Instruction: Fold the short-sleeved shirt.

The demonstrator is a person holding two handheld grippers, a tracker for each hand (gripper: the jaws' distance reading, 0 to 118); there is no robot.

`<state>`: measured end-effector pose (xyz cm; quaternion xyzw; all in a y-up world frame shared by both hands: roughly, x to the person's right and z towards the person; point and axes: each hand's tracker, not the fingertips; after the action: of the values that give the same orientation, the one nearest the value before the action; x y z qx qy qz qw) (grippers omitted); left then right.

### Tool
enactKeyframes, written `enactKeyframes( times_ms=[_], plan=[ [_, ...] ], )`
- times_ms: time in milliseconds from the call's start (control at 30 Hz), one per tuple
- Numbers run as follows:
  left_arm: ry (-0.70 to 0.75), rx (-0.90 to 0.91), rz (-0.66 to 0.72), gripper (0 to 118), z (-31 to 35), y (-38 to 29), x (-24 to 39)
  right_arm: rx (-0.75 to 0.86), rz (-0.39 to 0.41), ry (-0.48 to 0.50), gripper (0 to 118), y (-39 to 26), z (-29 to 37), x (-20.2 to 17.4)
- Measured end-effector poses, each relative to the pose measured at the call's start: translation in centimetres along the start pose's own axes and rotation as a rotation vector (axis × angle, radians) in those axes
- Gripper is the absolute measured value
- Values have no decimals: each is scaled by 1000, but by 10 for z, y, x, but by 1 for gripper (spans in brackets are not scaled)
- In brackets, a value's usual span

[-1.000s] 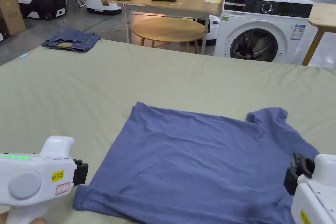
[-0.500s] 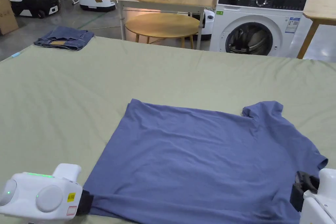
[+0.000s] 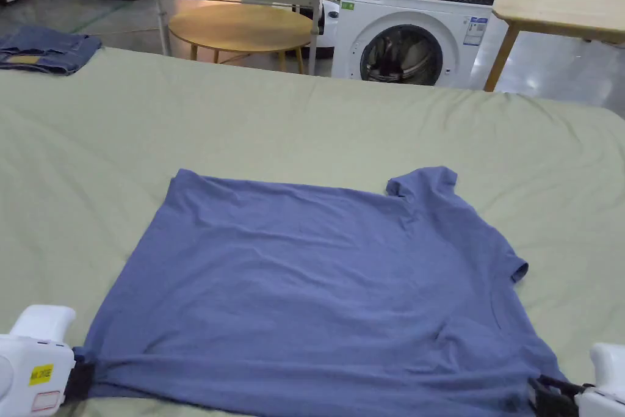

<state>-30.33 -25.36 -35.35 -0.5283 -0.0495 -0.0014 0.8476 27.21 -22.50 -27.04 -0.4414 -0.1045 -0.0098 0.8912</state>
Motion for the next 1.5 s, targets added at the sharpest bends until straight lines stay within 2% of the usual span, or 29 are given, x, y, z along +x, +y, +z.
enactKeyframes(
  times_ms=[100, 200, 233, 267, 333, 367, 433, 667, 800, 1000, 1200, 1400, 1500],
  plan=[
    [-8, 6, 5, 2, 2, -2, 0, -110, -4, 22, 58, -19, -20, 3],
    [-16, 9, 13, 2, 4, -3, 1, -104, -14, 51, 45, -31, -32, 0],
    [-17, 10, 13, 2, 4, -4, 1, -59, -8, 42, 18, -31, -30, -1],
    [-19, 13, 10, 2, 5, -5, 1, -61, -5, 59, 5, -29, -27, -2],
    [-19, 19, 4, 2, 7, -5, 2, -60, -63, 172, 5, -23, -26, -1],
    [-21, 28, 2, 2, 9, -6, 2, -62, -53, 124, 5, -20, -25, -2],
    [-20, 50, 4, 2, 14, -5, 2, -21, 1, 106, 5, -14, -18, -5],
    [-111, 243, 56, 1, 51, 21, -4, 127, -29, 121, 5, 37, 22, -4],
    [-124, 309, 56, 1, 56, 59, -7, 164, -30, 103, 5, 77, 16, -6],
    [-116, 333, 57, 1, 29, 129, -11, 165, -60, 95, 5, 135, -32, -7],
    [-88, 244, 51, 1, -25, 178, -10, 82, -76, 114, 5, 174, -103, -11],
    [-62, 149, 41, 1, -63, 189, -7, -9, -48, 95, 5, 179, -146, -20],
    [-59, 143, 44, 1, -66, 190, -6, 8, -15, 75, 6, 174, -146, -27]
  ],
)
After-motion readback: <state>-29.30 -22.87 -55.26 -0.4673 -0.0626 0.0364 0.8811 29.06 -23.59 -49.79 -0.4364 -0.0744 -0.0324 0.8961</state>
